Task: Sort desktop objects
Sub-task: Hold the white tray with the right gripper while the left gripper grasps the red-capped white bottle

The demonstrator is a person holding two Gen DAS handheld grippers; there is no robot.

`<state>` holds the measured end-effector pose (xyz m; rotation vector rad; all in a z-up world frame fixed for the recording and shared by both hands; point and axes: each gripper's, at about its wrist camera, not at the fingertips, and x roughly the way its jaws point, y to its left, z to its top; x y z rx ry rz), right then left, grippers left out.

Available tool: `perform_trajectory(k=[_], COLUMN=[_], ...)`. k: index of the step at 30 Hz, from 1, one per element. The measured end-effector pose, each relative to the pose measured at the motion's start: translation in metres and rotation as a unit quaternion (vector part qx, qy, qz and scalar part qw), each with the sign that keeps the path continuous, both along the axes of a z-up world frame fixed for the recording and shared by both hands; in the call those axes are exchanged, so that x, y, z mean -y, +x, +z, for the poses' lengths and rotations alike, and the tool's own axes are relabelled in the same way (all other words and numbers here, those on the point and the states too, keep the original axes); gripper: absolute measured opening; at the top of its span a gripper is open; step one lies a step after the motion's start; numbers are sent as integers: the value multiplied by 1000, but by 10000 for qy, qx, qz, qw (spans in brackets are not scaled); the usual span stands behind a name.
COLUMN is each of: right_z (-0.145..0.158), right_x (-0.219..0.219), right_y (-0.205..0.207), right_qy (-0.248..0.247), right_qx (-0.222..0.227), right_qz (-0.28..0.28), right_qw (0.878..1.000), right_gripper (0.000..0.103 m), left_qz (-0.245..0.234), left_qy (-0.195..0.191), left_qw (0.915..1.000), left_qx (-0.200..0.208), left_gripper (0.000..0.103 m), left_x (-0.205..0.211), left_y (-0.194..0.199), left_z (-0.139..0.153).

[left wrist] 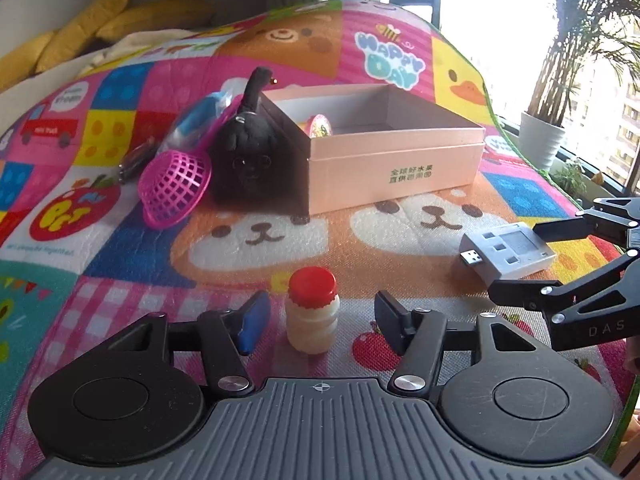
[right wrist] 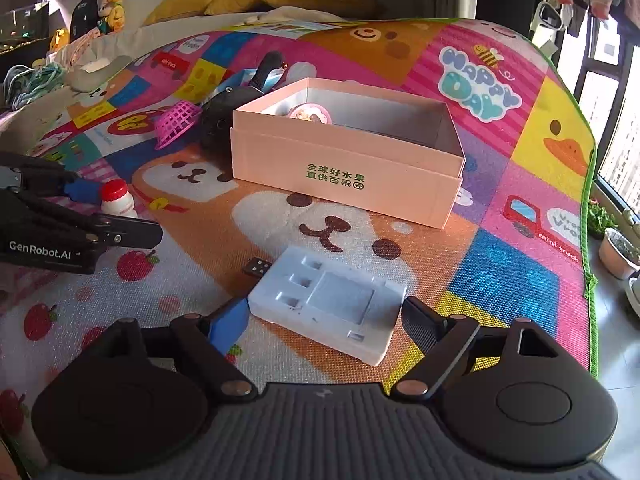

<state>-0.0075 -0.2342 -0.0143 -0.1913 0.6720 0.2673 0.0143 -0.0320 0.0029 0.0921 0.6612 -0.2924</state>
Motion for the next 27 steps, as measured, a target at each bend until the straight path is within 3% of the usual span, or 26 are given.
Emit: perform_trajectory(k=[7,9,16,27], right_z=[-1,-1,-1,15], right_x=[2,3,2,-7], right_y=[6,7,15,-6], right_qy=[105,142,294,13], right_qx=[-104,-126,-257,-63], right_qz=[-144,-184,-317,7], right_qw=[9998,9996,9987,10000], right_gripper=[87,87,90,83], left_qz=[73,52,-7,-186], left_qy=[-29,-21,-22,55], left_qw=[9999,10000,10000,9993], left_qx=[112,75,86,311], left_gripper=[60,47,29,29], left_x=[-2,-2,-2,-3], left_y=[0,1,-2,-25], left_z=[2,1,2,20])
